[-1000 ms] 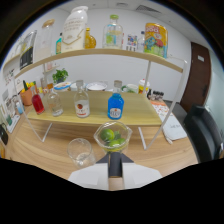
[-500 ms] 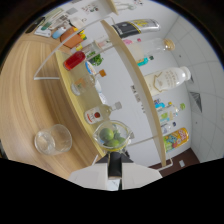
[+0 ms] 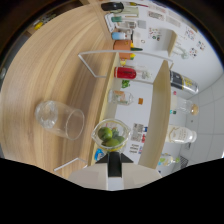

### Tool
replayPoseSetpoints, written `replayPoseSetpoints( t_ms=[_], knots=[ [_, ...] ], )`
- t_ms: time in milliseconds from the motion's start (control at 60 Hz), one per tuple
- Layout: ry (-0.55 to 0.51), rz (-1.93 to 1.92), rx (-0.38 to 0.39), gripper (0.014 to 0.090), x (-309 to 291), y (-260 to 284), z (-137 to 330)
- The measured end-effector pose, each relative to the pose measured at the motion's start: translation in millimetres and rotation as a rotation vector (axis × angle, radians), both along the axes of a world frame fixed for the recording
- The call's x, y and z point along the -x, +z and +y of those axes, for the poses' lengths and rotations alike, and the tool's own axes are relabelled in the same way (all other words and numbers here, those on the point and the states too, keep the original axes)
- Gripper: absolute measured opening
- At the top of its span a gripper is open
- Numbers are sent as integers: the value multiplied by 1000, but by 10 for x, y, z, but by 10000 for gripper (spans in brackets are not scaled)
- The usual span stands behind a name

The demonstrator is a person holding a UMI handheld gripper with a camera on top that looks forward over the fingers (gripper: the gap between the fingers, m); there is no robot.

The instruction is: Make me a cup of Mojito.

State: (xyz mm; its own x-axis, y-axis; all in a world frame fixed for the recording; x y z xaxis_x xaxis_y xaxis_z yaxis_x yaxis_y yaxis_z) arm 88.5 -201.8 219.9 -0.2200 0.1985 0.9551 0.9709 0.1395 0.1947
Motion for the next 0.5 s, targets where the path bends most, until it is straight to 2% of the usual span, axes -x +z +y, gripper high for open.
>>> replayPoseSetpoints(
  t_ms=[100, 283, 500],
  knots=[
    [37, -33, 5, 157, 35, -92, -17],
    [38, -2, 19, 157, 32, -172, -2],
    [-70, 334, 45, 155, 36, 86, -62]
  ],
)
